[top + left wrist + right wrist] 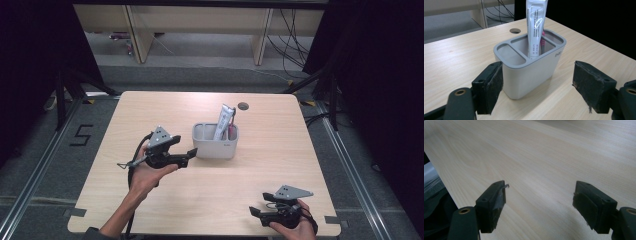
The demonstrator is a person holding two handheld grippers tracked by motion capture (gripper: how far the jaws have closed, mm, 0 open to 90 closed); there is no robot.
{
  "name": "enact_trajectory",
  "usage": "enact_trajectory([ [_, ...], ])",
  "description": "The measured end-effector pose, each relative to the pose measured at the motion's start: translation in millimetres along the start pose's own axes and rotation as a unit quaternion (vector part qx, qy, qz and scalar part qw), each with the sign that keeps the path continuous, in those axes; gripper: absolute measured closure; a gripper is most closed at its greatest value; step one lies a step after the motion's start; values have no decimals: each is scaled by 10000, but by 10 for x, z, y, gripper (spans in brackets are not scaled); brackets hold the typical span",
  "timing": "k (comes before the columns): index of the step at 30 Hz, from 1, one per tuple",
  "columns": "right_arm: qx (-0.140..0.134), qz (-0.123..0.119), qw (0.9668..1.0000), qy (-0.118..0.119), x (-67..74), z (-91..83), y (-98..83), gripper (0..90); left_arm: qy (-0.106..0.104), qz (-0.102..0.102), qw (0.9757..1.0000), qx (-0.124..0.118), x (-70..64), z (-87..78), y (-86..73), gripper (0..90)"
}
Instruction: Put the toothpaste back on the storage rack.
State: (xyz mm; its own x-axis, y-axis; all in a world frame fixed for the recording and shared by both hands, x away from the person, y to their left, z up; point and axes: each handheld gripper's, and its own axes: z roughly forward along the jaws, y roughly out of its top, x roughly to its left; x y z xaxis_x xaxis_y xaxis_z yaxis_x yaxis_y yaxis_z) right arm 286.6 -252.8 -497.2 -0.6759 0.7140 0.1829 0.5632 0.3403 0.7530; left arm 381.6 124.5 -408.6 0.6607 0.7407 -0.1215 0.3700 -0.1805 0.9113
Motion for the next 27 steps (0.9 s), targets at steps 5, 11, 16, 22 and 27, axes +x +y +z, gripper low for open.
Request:
enact_trajectory([
  [5, 0, -1, 10000, 9, 0, 3, 0, 267, -26, 14, 10000, 38, 3, -48, -80, 238],
  [11, -28, 9, 10000, 1, 0, 4, -1, 268, -57, 65, 9999, 99, -29, -94, -172, 236],
  [16, -43, 25, 10000, 20, -2, 3, -2, 267, -84, 100, 9998, 138, -47, -120, -260, 234],
  [22, -38, 13, 10000, 1, -6, 0, 0, 267, -140, 143, 9996, 204, -72, -127, -362, 233],
  [27, 23, 31, 9999, 96, -7, -5, 2, 267, -177, 185, 9992, 302, -88, -143, -437, 230],
])
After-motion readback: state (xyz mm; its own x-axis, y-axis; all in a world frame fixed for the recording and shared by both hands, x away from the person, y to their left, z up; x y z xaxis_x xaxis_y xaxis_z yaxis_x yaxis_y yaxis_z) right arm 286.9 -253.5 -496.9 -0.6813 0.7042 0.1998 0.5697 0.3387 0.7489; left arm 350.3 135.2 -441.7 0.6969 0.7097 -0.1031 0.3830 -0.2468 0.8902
